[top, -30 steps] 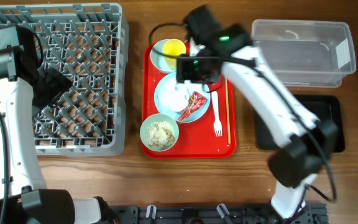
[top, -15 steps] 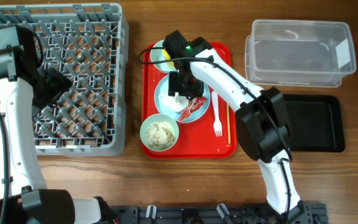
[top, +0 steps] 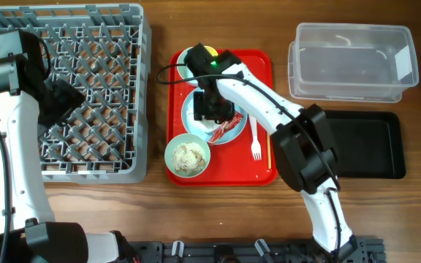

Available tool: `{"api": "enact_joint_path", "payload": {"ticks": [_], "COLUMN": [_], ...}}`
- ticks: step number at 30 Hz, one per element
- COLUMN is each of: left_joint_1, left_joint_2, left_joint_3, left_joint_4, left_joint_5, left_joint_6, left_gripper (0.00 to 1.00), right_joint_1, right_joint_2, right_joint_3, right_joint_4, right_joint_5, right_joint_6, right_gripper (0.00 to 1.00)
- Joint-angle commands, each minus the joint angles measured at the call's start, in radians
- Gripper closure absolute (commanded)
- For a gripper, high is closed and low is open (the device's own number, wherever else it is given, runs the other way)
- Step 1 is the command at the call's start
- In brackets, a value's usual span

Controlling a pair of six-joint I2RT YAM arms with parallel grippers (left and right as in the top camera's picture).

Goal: Sort waste into correct bins and load items into the dishwasher rack
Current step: 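Carry the tissue to the clear bin and release it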

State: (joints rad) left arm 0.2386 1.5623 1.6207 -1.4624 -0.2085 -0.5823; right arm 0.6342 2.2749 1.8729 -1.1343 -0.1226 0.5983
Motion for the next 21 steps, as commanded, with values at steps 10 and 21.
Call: {"api": "enact_joint_path", "payload": {"ticks": [10,21], "left_joint_1": [0.006,0.006], "left_joint_2": [-0.012,-0.012], "left_joint_3": [0.015,0.015], "left_joint_4": [0.0,0.0], "left_joint_5": [0.002,0.002], "left_joint_6": [-0.013,-0.013], "left_gripper": [0.0,0.0], "right_joint_1": [0.01,-0.093], "right_joint_2": [0.027,-0.274], "right_joint_3": [-0.027,0.124], "right_joint_4": [-0.005,-0.079], "right_joint_5": [0.025,0.019], "right_joint_6": [-0.015,-0.084], "right_gripper": [0.96,0.96]}}
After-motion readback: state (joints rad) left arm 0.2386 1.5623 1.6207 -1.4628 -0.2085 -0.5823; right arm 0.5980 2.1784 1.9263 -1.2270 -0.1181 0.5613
